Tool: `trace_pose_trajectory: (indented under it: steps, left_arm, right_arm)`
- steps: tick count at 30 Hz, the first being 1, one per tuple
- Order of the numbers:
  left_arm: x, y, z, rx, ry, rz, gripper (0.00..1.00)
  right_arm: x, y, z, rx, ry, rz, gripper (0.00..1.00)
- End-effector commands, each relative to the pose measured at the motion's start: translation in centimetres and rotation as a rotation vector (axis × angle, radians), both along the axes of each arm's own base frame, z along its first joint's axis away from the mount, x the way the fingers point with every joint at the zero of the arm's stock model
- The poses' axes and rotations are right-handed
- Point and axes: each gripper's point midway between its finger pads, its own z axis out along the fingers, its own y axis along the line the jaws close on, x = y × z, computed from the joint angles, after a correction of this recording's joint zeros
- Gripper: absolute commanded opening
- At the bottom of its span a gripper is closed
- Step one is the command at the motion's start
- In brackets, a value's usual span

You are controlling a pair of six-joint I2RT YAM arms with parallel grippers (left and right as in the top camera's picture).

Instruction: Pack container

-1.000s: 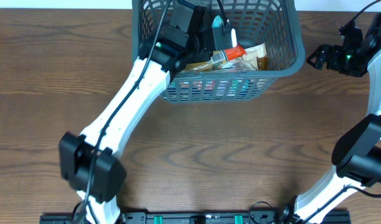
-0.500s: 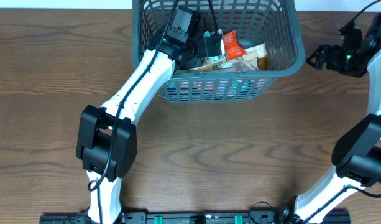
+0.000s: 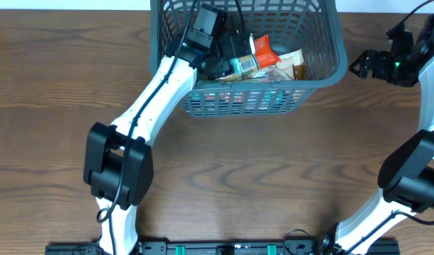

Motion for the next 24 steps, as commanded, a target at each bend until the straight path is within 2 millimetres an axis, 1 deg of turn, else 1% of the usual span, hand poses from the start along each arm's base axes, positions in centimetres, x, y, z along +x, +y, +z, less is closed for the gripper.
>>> trace_pose_trajectory:
  steps: [1,2,3,5,6,8,11,13,15,17,18,22,24]
  left_arm:
    - [0.0,3.2,8.7,-0.144,-0.126,0.173,0.93]
    - [-0.1,4.0,10.1,-0.174,-0.145,0.199,0.95]
    - [-0.2,4.8,11.5,-0.2,-0.162,0.223,0.99]
    - [-0.6,7.1,14.3,-0.254,-0.2,0.286,0.99]
    - [-0.7,8.3,15.3,-0.279,-0.212,0.329,0.99]
    - [-1.4,11.3,17.0,-0.331,-0.222,0.437,0.99]
    - [-3.3,15.1,18.3,-0.38,-0.189,0.555,0.99]
    - [-5.0,17.1,18.7,-0.409,-0.155,0.628,0.99]
    - [-7.1,19.3,18.8,-0.449,-0.108,0.724,0.99]
    - [-8.7,20.7,18.6,-0.468,-0.068,0.791,0.99]
    - [-9.6,21.4,18.3,-0.461,-0.043,0.82,0.98]
    - [-13.2,24.1,16.0,-0.429,0.091,0.954,0.99]
    - [-15.1,25.0,14.6,-0.418,0.172,1.032,0.99]
  right_arm:
    - [1.1,1.6,1.2,0.054,-0.07,0.058,0.99]
    - [1.5,1.7,1.6,0.061,-0.093,0.064,0.99]
    - [2.0,1.7,2.1,0.066,-0.12,0.071,0.99]
    - [2.8,1.5,3.3,0.066,-0.174,0.08,0.99]
    - [3.4,1.3,4.2,0.062,-0.208,0.086,0.99]
    - [4.3,1.0,6.2,0.037,-0.266,0.091,0.99]
    - [5.1,0.0,9.2,-0.031,-0.322,0.073,0.99]
    - [5.2,-0.6,11.2,-0.072,-0.348,0.057,0.99]
    - [5.0,-0.7,13.5,-0.092,-0.383,0.056,0.99]
    - [4.6,-0.5,15.0,-0.101,-0.406,0.057,0.99]
    - [4.3,-0.3,15.7,-0.105,-0.414,0.057,0.99]
    - [2.4,0.3,18.0,-0.114,-0.43,0.047,0.99]
    - [1.0,0.1,18.8,-0.126,-0.407,-0.006,0.99]
